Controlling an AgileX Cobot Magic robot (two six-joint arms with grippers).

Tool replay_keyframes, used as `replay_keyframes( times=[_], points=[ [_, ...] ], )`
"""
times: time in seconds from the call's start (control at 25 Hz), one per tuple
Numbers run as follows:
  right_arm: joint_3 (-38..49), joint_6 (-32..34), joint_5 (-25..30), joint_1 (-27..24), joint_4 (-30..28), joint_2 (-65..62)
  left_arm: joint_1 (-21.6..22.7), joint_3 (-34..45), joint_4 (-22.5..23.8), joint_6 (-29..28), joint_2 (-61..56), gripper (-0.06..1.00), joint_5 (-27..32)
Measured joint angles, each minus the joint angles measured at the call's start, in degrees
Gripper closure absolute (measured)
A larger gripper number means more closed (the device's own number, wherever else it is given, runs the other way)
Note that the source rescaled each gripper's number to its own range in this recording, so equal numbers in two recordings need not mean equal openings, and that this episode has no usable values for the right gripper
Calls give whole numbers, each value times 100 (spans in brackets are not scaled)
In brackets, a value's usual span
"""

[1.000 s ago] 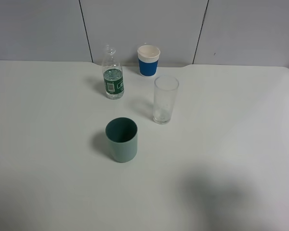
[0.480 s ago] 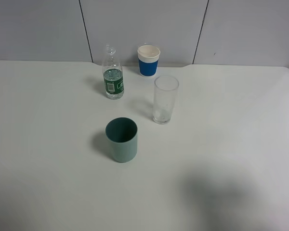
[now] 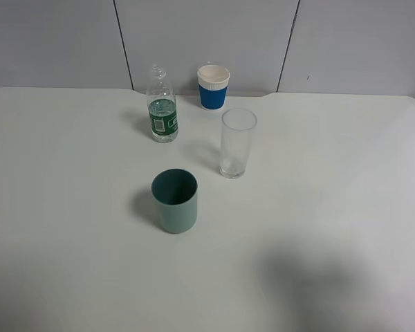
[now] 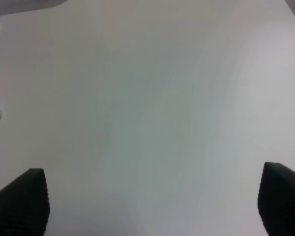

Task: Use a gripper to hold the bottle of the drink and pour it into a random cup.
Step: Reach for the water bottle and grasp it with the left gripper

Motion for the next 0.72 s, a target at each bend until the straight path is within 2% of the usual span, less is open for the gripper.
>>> replay_keyframes(
  times=[0.72],
  points=[
    [0, 0, 0, 0, 0, 0, 0, 0, 0, 0, 0, 26, 0]
  ],
)
